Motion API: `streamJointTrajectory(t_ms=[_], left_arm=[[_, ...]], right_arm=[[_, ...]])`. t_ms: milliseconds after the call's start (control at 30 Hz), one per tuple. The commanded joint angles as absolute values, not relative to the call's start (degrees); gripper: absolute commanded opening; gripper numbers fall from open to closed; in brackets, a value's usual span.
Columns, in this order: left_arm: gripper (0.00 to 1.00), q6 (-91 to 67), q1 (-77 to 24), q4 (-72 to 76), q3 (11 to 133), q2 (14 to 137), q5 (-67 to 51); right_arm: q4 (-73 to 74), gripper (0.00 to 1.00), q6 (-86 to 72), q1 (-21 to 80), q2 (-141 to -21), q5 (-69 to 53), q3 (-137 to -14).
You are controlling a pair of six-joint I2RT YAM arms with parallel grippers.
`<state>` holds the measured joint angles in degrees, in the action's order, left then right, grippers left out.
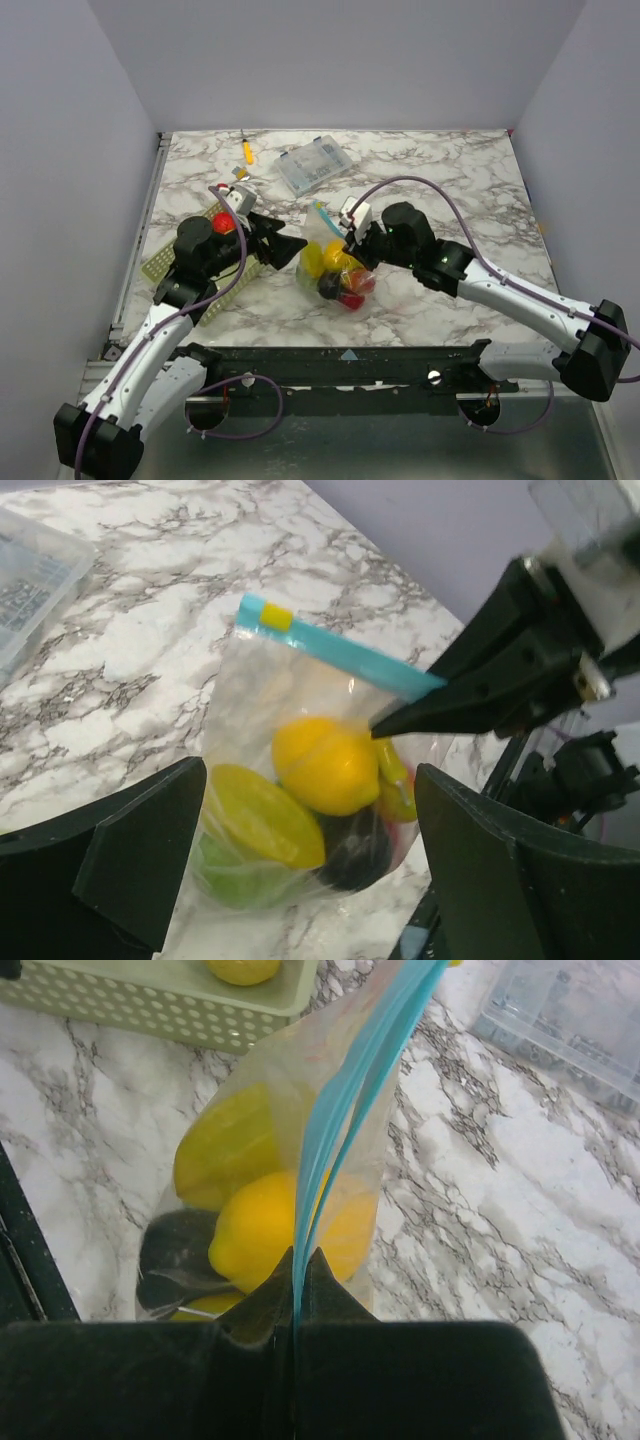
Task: Place the food in the zip-top bag and seal the zipper
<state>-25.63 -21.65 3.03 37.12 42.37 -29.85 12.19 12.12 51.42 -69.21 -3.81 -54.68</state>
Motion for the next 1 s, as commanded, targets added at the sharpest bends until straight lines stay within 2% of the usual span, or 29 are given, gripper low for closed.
streamJointTrajectory(t_ms=[0,100,200,367,500,567,633,700,867,933,967], left_arm=[[0.91,-14.38,-17.62,17.49,30.86,44.47,-47.94],[0.94,-14.88,-17.31,29.4,26.51,45.28,-54.27],[0.89,-10.17,-15.78,21.12,34.11,53.83,-59.57],[0.86,-15.07,-13.15,31.44,37.08,64.09,-69.29],[0.81,-12.65,-12.12,32.18,37.18,66.5,-73.88],[0.74,-14.66,-11.7,34.04,37.95,68.71,-78.09],[0.58,-17.8,-11.61,38.31,37.91,70.47,-79.19],[0.49,-20.84,-11.58,43.47,37.07,71.87,-79.27],[0.43,-27.97,-11.6,54.51,35.66,74.88,-77.88],[0.27,-29.87,-11.53,57.32,35.83,75.78,-77.37],[0.21,-29.67,-11.51,57.18,36.02,76.15,-77.39]], right_arm=[[14.14,0.0,16.3,45.9,-69.66,-20.22,-56.33],[15.74,0.0,16.83,43.82,-70.59,-25.17,-57.21],[15.06,0.0,17.26,43.55,-70.26,-26.37,-55.99],[15.45,0.0,17.3,43.59,-70.75,-27.63,-55.81],[15.73,0.0,17.09,43.59,-70.68,-28.3,-56.38],[15.75,0.0,17.08,43.58,-70.43,-28.06,-56.56],[15.88,0.0,17.0,43.59,-70.31,-27.64,-56.69],[15.91,0.0,17.12,43.58,-70.2,-27.27,-56.65],[15.72,0.0,16.54,43.53,-71.87,-28.07,-57.11],[15.3,0.02,16.02,43.55,-72.48,-28.02,-57.22],[15.25,0.1,14.49,43.55,-72.66,-27.54,-57.65]])
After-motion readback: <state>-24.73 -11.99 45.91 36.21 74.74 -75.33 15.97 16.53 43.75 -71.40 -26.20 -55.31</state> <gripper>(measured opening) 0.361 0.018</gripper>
